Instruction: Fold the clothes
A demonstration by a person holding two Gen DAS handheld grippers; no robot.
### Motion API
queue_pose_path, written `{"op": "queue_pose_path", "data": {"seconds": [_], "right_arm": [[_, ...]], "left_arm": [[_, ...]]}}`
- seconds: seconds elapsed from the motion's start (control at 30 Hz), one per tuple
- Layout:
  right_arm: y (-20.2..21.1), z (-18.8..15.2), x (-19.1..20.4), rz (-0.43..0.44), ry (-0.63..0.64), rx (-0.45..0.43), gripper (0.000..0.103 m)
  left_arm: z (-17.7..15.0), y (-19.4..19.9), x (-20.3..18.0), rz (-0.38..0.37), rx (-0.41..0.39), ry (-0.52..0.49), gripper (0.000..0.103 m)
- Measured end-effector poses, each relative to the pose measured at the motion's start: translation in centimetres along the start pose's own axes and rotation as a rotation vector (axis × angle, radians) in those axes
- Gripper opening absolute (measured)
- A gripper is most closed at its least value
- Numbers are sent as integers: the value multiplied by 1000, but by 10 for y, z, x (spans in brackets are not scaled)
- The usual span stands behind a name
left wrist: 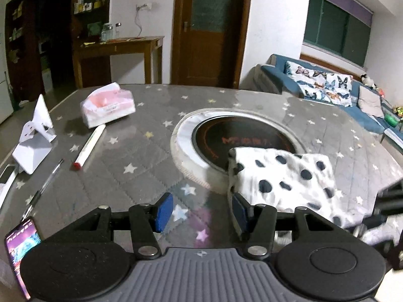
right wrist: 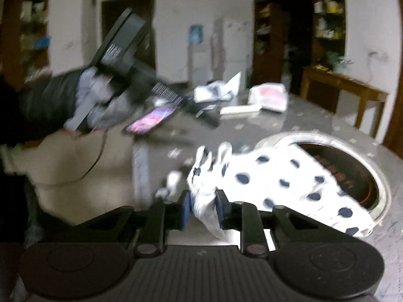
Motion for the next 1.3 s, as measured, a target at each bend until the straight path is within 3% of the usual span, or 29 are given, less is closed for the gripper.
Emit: {"op": "queue_pose_path", "data": {"seconds": [0.13,0.3,0.4,0.57,0.7,0.83,1.0,1.2,1.3], "right_arm": [[8,-7,10,35,7,21,23],[16,1,-2,7,-96,-17,27],[8,9,-4,17,-124,-26,32],[-12,24,0,20,-111,-1,33],[-33,27,-3,5,-130,52,31],[-42,23,-10,30,-189,81,18],[-24,25,-14,69,-215,29,18],[-3,22,-5,111,-145,2,18],[-17,13,2,99,-119,53,18]], "left_arm": [[8,0,-13,-34,-20,-33,55],[14,-3,-30,-79,-33,-60,55],[17,-7,-40,-105,-31,-70,54],[21,-4,-46,-113,-45,-89,54],[20,-2,-45,-110,-49,-92,55],[17,-4,-42,-109,-39,-87,55],[18,-2,-40,-108,-42,-79,55],[21,2,-46,-128,-57,-98,55],[20,-1,-52,-148,-50,-110,55]]}}
Point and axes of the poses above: each gripper's, at about its wrist camera, not at the fingertips, and y roughly against the way its jaws point, x to its left, z to its top, the point moved 2 cm from there along -y, roughly the way its jaws point, and after that the axes turned 15 degrees about x, right-handed, at the moved point
